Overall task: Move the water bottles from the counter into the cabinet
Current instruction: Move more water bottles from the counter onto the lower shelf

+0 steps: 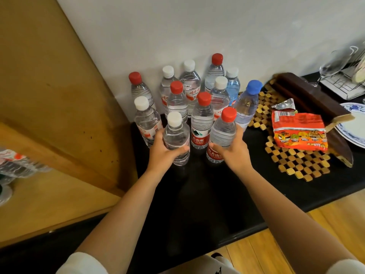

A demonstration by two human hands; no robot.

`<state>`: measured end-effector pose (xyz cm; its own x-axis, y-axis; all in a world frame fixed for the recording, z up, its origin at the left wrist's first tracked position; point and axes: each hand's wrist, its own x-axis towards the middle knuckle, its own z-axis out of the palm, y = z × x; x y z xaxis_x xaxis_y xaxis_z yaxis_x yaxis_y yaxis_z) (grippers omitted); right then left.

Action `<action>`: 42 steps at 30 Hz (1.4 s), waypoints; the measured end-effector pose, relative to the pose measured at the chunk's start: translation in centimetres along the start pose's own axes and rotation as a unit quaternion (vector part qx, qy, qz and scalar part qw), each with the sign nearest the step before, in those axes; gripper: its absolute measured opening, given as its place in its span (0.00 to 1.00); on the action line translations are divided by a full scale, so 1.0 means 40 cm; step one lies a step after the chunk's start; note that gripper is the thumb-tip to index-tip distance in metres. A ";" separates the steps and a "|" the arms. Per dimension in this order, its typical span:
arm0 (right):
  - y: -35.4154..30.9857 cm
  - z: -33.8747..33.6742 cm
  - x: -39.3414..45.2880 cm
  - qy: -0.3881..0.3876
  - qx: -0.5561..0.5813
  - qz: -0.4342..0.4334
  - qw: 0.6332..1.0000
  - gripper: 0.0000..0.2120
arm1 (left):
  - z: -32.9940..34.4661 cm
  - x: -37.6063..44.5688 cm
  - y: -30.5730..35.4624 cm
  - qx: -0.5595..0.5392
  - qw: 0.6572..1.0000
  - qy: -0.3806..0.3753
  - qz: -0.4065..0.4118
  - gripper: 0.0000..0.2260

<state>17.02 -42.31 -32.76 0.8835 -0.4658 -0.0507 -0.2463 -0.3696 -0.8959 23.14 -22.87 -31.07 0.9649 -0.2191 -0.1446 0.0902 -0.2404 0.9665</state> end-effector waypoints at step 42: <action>-0.424 0.719 -0.523 -0.190 -0.007 -0.136 0.972 0.31 | -0.934 -0.391 -0.159 -0.008 0.999 0.031 0.024 0.30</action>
<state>14.17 -3.18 -29.18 0.9995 -0.0198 0.0264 0.0147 -0.4494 -0.8932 16.70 17.43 -27.01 0.9817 -0.1705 -0.0851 0.0472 -0.2150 0.9755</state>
